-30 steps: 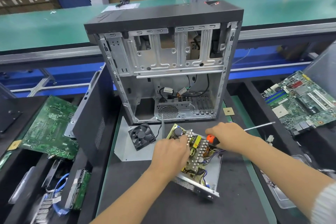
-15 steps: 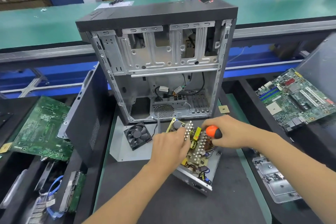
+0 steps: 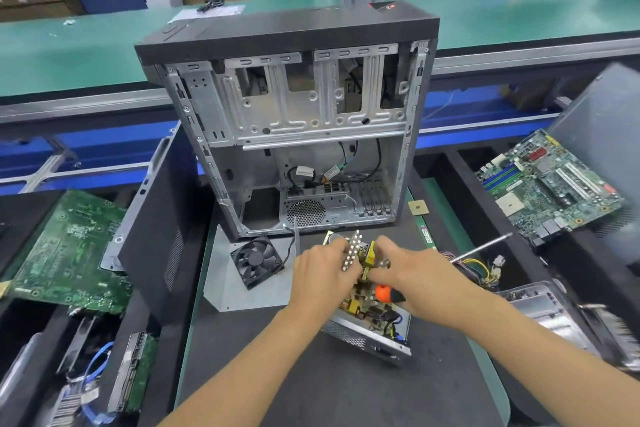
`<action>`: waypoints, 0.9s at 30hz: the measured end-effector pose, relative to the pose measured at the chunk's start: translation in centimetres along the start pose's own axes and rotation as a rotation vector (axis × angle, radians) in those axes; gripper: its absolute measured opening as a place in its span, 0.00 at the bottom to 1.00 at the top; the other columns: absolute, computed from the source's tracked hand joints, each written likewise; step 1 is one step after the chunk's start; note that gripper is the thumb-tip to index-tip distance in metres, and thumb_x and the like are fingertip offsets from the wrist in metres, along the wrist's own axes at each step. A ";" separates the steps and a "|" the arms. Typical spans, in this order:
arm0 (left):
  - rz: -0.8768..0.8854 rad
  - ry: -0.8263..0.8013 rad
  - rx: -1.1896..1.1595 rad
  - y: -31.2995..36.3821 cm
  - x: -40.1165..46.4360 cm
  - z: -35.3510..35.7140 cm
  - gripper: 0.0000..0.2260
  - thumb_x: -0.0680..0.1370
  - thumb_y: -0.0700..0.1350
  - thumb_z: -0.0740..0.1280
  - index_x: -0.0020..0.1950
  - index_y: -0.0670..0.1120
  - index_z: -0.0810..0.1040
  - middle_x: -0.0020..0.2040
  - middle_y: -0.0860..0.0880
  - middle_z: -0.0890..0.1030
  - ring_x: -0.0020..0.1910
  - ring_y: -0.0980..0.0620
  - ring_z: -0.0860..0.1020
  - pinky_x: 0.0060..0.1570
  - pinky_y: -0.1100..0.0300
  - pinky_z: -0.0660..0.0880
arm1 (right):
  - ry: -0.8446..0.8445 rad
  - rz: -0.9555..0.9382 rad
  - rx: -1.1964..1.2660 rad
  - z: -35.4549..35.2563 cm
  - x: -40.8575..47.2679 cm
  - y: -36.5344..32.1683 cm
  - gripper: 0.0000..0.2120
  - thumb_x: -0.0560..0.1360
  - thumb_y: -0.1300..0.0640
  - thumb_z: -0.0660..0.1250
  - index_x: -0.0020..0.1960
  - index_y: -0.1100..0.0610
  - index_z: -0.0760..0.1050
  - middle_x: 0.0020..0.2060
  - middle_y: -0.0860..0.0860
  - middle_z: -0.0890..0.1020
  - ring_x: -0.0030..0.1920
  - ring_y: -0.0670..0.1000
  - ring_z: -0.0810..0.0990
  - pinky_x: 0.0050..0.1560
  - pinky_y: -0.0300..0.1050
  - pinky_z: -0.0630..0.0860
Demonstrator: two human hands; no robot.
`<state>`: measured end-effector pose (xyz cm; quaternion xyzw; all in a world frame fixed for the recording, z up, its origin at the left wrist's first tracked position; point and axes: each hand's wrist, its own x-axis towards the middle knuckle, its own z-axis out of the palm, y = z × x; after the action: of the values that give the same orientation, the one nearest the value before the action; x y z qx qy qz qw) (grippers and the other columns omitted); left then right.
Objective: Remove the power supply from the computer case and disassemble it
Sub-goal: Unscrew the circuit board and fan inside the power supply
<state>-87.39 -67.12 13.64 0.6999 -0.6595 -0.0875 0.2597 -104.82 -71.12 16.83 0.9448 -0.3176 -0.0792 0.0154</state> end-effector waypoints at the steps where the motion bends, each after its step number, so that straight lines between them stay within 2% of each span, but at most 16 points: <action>1: -0.007 0.000 -0.010 0.0 0.0 0.0 0.09 0.76 0.48 0.66 0.40 0.44 0.71 0.28 0.51 0.70 0.30 0.45 0.72 0.33 0.52 0.70 | 0.040 0.020 0.017 0.1 -0.1 0.0 0.11 0.68 0.56 0.69 0.49 0.49 0.72 0.52 0.51 0.67 0.29 0.51 0.63 0.26 0.44 0.65; 3: -0.033 0.005 -0.026 -0.2 0.0 0.1 0.09 0.76 0.47 0.66 0.41 0.43 0.73 0.27 0.50 0.71 0.30 0.45 0.72 0.32 0.53 0.69 | 0.114 0.105 0.129 0.1 -0.3 0.0 0.12 0.67 0.53 0.70 0.49 0.49 0.74 0.51 0.49 0.70 0.29 0.52 0.68 0.26 0.43 0.65; 5: -0.047 -0.004 -0.025 -0.4 0.1 0.3 0.08 0.76 0.47 0.66 0.43 0.42 0.75 0.28 0.48 0.73 0.31 0.45 0.73 0.34 0.52 0.71 | 0.137 0.181 0.296 0.1 -0.5 -0.2 0.12 0.70 0.51 0.66 0.53 0.48 0.74 0.48 0.45 0.75 0.38 0.52 0.77 0.34 0.45 0.71; 7: -0.050 -0.025 -0.015 -0.3 0.3 0.4 0.08 0.76 0.47 0.66 0.44 0.43 0.75 0.28 0.49 0.73 0.32 0.45 0.73 0.34 0.52 0.72 | 0.206 0.303 0.448 0.0 -0.2 -0.5 0.10 0.71 0.50 0.65 0.52 0.48 0.74 0.39 0.46 0.79 0.40 0.52 0.78 0.38 0.45 0.73; 9: -0.048 -0.040 0.009 -0.1 0.5 0.4 0.08 0.76 0.48 0.65 0.43 0.44 0.74 0.29 0.50 0.71 0.32 0.45 0.72 0.33 0.53 0.69 | 0.261 0.482 0.548 -0.2 0.5 -0.5 0.13 0.72 0.43 0.67 0.50 0.51 0.72 0.33 0.46 0.76 0.37 0.52 0.76 0.36 0.45 0.72; 12: -0.033 -0.030 0.065 0.4 0.6 0.5 0.09 0.77 0.48 0.64 0.40 0.46 0.67 0.30 0.50 0.69 0.32 0.45 0.69 0.33 0.55 0.62 | 0.146 0.677 0.656 -0.1 1.8 -0.6 0.23 0.70 0.38 0.69 0.51 0.54 0.66 0.38 0.50 0.77 0.42 0.55 0.78 0.38 0.47 0.74; 15: -0.024 -0.030 0.082 1.3 0.9 0.4 0.10 0.76 0.48 0.63 0.40 0.47 0.65 0.32 0.49 0.72 0.34 0.44 0.73 0.33 0.55 0.63 | 0.107 0.777 0.689 0.4 2.6 -1.2 0.24 0.70 0.42 0.70 0.51 0.55 0.62 0.42 0.51 0.76 0.43 0.57 0.78 0.39 0.48 0.73; 18: -0.001 -0.056 0.107 1.7 1.3 0.3 0.09 0.77 0.47 0.62 0.40 0.46 0.65 0.35 0.47 0.74 0.36 0.42 0.75 0.34 0.54 0.66 | 0.060 0.839 0.760 0.8 2.9 -1.1 0.21 0.69 0.47 0.71 0.48 0.57 0.63 0.41 0.53 0.75 0.42 0.57 0.77 0.37 0.45 0.71; 21: 0.041 -0.060 0.154 2.0 1.3 0.2 0.08 0.78 0.46 0.60 0.41 0.45 0.65 0.35 0.47 0.71 0.38 0.40 0.77 0.34 0.55 0.63 | 0.018 0.829 0.859 0.7 3.2 -0.7 0.12 0.68 0.53 0.68 0.37 0.58 0.68 0.31 0.55 0.78 0.35 0.59 0.82 0.30 0.43 0.72; 24: 0.075 -0.045 0.182 2.2 1.3 -0.1 0.08 0.82 0.48 0.58 0.46 0.45 0.68 0.36 0.46 0.75 0.39 0.40 0.78 0.34 0.54 0.64 | 0.044 0.826 1.025 0.8 3.1 -0.4 0.05 0.68 0.60 0.66 0.37 0.59 0.70 0.23 0.55 0.79 0.25 0.55 0.82 0.30 0.43 0.75; 27: 0.240 0.025 0.040 1.1 -0.1 -0.9 0.10 0.82 0.49 0.58 0.55 0.44 0.73 0.37 0.48 0.79 0.35 0.44 0.78 0.33 0.52 0.73 | 0.112 0.825 1.125 1.2 2.7 -0.1 0.06 0.69 0.62 0.66 0.39 0.57 0.69 0.21 0.52 0.77 0.27 0.56 0.83 0.29 0.42 0.73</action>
<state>-87.95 -66.83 14.93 0.6220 -0.7369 -0.0340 0.2625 -102.79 -72.65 15.29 0.6141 -0.6418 0.1583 -0.4311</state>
